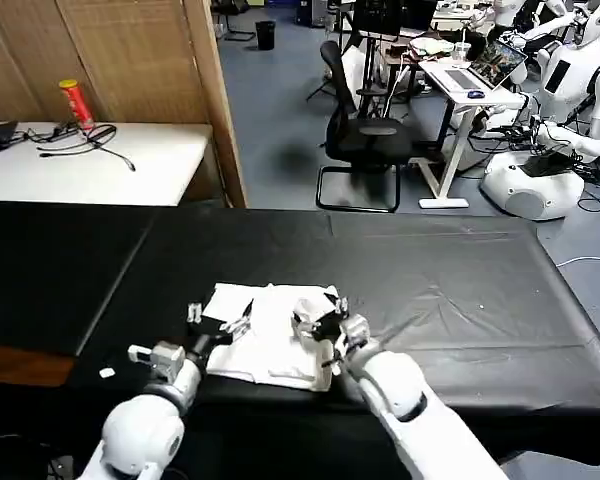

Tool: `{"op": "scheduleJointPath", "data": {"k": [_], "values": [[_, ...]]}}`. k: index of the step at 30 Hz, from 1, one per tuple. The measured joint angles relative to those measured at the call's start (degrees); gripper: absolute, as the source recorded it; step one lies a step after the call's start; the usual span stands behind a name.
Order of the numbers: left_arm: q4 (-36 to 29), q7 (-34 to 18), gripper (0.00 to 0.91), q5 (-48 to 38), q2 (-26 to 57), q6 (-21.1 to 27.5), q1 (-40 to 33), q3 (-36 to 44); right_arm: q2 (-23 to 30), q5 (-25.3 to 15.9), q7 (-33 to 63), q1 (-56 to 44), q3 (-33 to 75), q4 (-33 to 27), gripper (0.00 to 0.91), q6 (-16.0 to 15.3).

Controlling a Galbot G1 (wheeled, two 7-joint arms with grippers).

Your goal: Fold and organize the clothes.

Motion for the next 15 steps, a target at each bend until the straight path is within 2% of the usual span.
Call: {"op": "scheduleJointPath", "data": {"k": [5, 10, 15], "values": [[0.88, -0.04, 0.878, -1.07, -0.53, 0.01, 0.05, -0.68, 1.58, -2.03, 2.43, -0.90, 1.61, -0.13, 0.878, 0.75], [2.37, -0.09, 0.878, -2.87, -1.05, -1.14, -0.56, -1.74, 3.15, -6.19, 6.33, -4.07, 6.45, 2.96, 0.878, 0.04], [5.02, 0.51, 0.878, -6.24, -1.58, -2.58, -1.49, -2.80, 3.38, -5.93, 6.11, -8.32, 11.65, 7.32, 0.878, -0.34]]}}
